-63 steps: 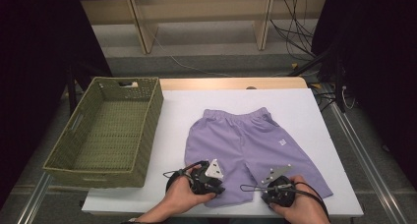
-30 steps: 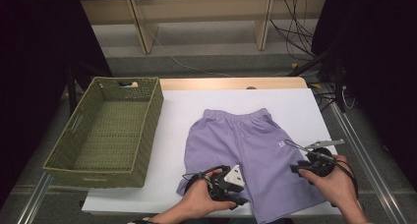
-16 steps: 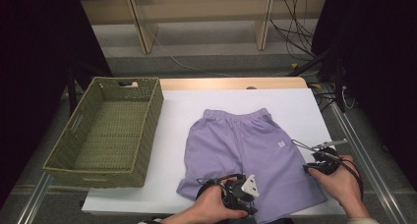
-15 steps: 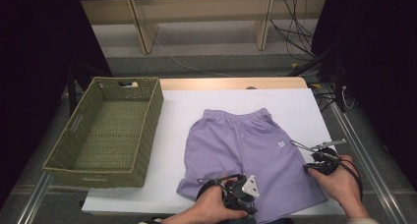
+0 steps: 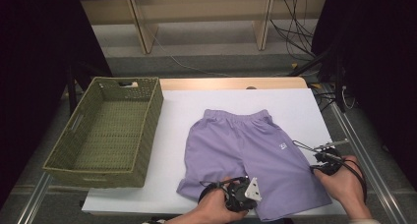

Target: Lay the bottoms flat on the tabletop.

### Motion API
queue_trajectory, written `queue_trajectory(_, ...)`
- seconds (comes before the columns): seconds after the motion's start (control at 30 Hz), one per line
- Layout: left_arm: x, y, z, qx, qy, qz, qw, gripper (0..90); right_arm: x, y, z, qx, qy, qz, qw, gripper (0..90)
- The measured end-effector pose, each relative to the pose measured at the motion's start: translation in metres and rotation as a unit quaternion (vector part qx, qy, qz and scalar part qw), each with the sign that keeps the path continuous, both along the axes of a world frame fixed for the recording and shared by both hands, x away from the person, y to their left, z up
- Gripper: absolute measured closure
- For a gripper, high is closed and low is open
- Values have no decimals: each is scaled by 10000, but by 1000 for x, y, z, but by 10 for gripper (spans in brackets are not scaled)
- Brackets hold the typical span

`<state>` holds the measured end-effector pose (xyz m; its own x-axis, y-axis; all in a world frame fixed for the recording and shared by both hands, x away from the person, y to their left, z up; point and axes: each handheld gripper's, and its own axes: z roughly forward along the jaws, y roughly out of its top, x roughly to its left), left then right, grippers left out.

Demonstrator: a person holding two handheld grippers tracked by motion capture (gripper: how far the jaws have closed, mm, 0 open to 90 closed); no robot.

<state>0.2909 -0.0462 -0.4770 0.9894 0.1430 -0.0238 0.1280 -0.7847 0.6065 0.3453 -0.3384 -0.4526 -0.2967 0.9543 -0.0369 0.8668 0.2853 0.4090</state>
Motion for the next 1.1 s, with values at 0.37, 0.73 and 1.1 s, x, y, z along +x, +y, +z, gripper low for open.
queue_trajectory(0.37, -3, 4, 3, 14, 39, -90, 10000, 895, -5, -4, 2, -33, 266, -101, 9996, 899)
queue_trajectory(0.73, 14, 32, 20, -389, -229, 254, 9987, 804, 15, 6, 16, 242, -961, 166, 9949, 601)
queue_trajectory(1.1, 26, 75, 26, -636, -249, 945, 9932, 590, 71, 27, 16, 633, -1452, 323, 9868, 537)
